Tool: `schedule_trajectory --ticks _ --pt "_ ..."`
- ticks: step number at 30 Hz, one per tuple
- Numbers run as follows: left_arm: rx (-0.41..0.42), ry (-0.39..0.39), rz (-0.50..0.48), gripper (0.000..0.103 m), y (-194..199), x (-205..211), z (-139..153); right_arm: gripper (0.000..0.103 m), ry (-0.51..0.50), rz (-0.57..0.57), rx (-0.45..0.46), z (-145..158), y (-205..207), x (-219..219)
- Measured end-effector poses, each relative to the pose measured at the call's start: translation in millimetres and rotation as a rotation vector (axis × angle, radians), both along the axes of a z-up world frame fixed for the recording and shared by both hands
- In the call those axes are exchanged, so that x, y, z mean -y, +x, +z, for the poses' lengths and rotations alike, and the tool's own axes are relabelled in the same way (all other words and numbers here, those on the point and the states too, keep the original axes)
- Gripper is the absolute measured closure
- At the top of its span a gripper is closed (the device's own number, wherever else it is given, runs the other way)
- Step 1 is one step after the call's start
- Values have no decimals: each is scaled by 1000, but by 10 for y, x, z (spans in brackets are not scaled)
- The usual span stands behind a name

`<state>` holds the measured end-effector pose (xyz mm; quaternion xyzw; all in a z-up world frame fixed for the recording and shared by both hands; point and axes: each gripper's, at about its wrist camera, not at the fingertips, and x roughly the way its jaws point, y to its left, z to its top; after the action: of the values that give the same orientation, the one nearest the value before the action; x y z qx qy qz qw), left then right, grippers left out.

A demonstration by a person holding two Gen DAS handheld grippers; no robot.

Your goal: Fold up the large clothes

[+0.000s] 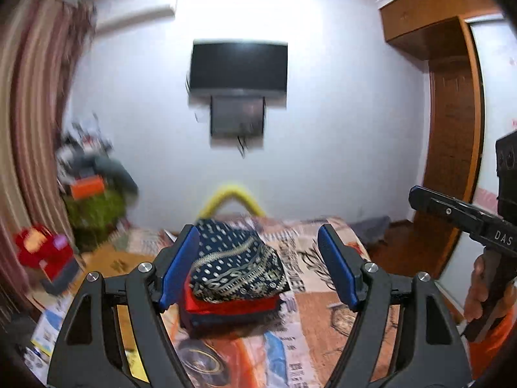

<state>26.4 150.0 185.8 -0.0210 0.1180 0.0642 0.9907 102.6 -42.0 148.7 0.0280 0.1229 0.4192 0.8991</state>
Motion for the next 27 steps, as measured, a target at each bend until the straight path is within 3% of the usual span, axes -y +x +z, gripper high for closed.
schedule_trajectory --ticks 7,9,12,13,17,20,27 --pt "121 68 85 28 -503 348 -274 61 32 -52 73 -226 -415 54" --pt "134 81 110 25 -577 397 -341 46 27 -82 92 -276 -480 42" --pt "143 52 99 14 -628 377 -408 22 19 -135 138 -330 -571 32" --pt "143 41 95 11 -655 388 -416 18 12 -146 149 -337 -587 13" --pt "143 20 114 5 -681 375 -473 14 -2 -175 159 -323 -585 -19" --pt "144 23 126 4 -715 393 -519 2 9 -170 130 -319 -525 -8" --pt "140 20 125 3 -752 379 -583 1 15 -172 102 -353 -458 55"
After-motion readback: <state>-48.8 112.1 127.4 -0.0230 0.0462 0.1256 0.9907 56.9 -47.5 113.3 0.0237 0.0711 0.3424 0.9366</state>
